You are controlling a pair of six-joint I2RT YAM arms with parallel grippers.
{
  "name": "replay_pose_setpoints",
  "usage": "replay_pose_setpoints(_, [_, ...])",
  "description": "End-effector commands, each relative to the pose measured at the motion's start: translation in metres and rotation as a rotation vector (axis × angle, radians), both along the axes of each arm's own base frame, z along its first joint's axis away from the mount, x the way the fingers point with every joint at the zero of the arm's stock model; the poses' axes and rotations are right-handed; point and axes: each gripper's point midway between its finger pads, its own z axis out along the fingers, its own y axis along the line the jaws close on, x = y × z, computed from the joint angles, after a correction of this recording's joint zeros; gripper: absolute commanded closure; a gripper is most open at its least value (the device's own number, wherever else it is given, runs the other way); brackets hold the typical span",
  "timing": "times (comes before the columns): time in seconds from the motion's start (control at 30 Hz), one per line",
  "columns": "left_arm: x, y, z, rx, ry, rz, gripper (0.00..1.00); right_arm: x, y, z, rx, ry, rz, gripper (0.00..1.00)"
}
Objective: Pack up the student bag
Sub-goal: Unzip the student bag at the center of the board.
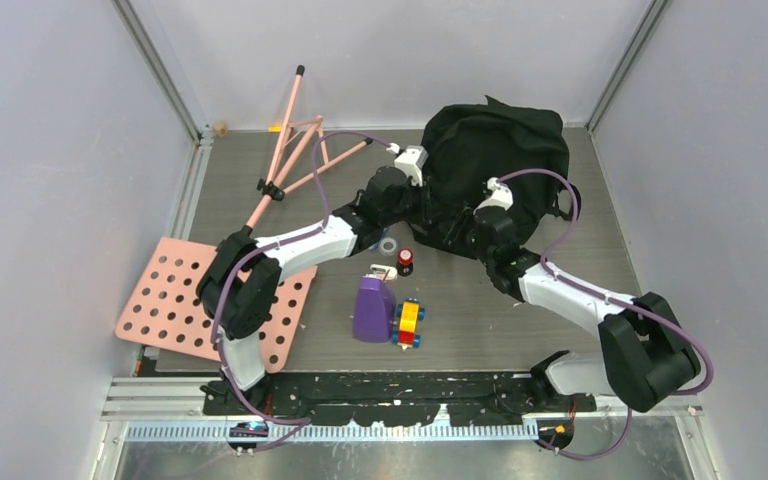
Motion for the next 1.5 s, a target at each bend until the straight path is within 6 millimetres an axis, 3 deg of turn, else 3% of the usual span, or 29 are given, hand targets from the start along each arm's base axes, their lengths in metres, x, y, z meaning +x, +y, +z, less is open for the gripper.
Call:
replay_pose_setpoints(0.0, [0.011,0.000,0.014,-0.005,-0.045,0.018,0.78,0.023,0.004,0.030,0.001,-0.120,-0.025,0.61])
replay_pose_setpoints(0.2, [0.011,-0.001,0.011,0.003,-0.033,0.013,0.80,0.028,0.014,0.027,0.010,-0.125,0.016,0.64])
replay_pose_setpoints(0.37, [0.013,0.000,0.011,0.014,-0.038,0.016,0.88,0.033,0.015,0.024,0.003,-0.131,0.009,0.85])
replay_pose_setpoints(0.5, [0.019,0.007,0.016,0.009,-0.043,0.035,0.99,0.032,0.003,0.024,-0.021,-0.115,-0.046,0.98])
replay_pose_setpoints(0.77, [0.036,0.024,0.031,0.038,-0.108,0.052,1.00,0.007,-0.067,0.010,-0.189,-0.042,-0.312,1.00])
replay_pose_setpoints(1.03, [0.054,0.049,0.038,0.056,-0.134,0.094,1.00,-0.028,-0.140,0.018,-0.445,-0.019,-0.523,1.00])
replay_pose_setpoints(1.2, [0.061,0.059,0.040,0.058,-0.141,0.105,1.00,-0.039,-0.178,0.019,-0.469,0.018,-0.612,1.00])
replay_pose_setpoints(1.27, [0.062,0.061,0.041,0.063,-0.147,0.106,1.00,-0.043,-0.204,0.020,-0.445,0.038,-0.678,1.00])
replay_pose_setpoints(1.47, [0.069,0.070,0.042,0.078,-0.157,0.121,1.00,-0.055,-0.238,0.036,-0.404,0.028,-0.769,1.00])
